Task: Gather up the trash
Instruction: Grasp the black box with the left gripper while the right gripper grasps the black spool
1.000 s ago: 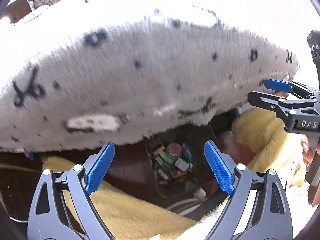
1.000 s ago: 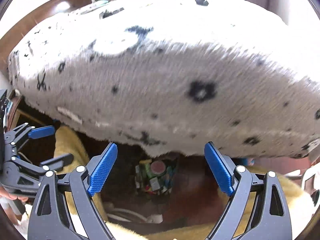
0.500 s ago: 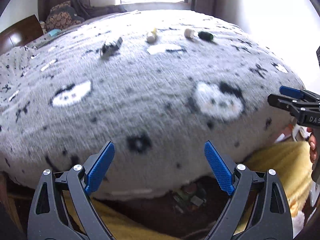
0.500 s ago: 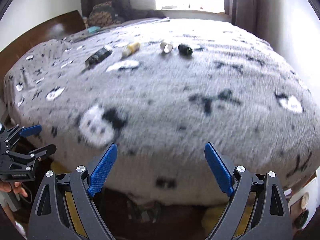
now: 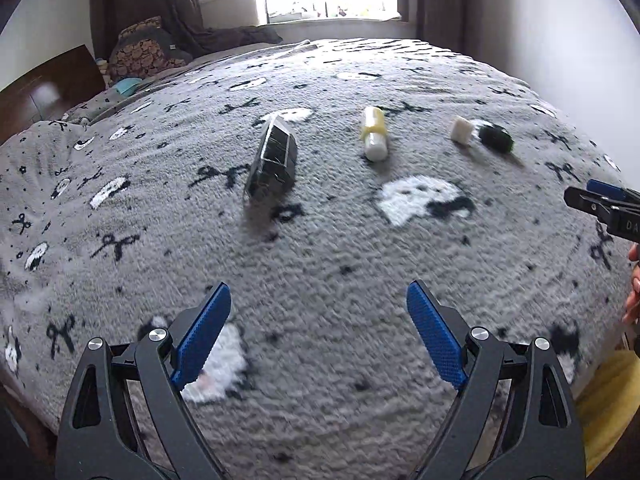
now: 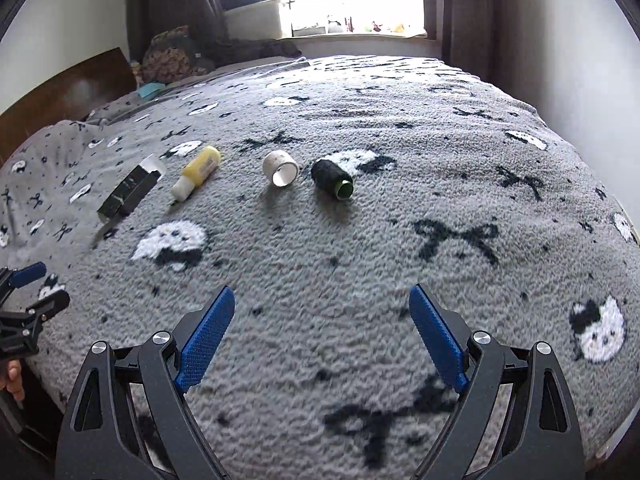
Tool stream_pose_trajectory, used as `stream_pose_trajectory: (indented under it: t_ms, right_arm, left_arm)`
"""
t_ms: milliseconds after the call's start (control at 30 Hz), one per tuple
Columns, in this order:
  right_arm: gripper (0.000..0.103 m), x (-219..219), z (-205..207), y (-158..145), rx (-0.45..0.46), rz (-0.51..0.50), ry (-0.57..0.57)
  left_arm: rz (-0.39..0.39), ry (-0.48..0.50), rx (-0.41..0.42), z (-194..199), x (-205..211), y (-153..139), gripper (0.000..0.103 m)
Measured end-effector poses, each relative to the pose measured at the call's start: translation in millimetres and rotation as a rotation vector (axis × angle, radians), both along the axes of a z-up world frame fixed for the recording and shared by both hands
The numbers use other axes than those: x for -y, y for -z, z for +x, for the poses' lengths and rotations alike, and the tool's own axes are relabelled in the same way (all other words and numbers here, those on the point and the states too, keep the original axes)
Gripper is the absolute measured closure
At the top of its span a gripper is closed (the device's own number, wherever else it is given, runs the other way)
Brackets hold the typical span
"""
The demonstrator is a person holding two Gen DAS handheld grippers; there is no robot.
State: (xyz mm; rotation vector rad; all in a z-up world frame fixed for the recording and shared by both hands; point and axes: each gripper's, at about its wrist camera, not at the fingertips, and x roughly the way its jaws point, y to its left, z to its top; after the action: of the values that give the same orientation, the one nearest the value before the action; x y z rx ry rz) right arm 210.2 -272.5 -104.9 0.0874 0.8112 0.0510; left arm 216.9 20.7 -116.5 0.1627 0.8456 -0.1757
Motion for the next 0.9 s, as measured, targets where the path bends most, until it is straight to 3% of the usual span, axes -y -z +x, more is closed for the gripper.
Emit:
stream_pose_trajectory:
  t_ms: [233, 367, 633, 767, 900]
  right_arm:
    - [0.015, 5, 61, 11, -0.055, -0.085, -0.013]
    - [0.015, 6, 90, 17, -0.062, -0.129, -0.023]
    - [0.036, -1, 137, 31, -0.091, -0.152, -0.069]
    - [0.047, -5, 149, 35, -0.101, -0.144, -0.082]
    - [0.067, -8, 149, 35, -0.099, -0.144, -0.097]
  left_arm:
    - [0.002, -0.069, -0.034, 79, -13, 5, 0.031]
    - [0.001, -0.084, -0.057, 119, -12, 13, 0.031]
    - [-0.001, -0.125, -0.079, 177, -9, 30, 0.034]
    - [-0.011, -0.132, -0.117, 198, -10, 40, 0.049]
    - [-0.046, -0.113, -0.135, 200, -8, 44, 0.067]
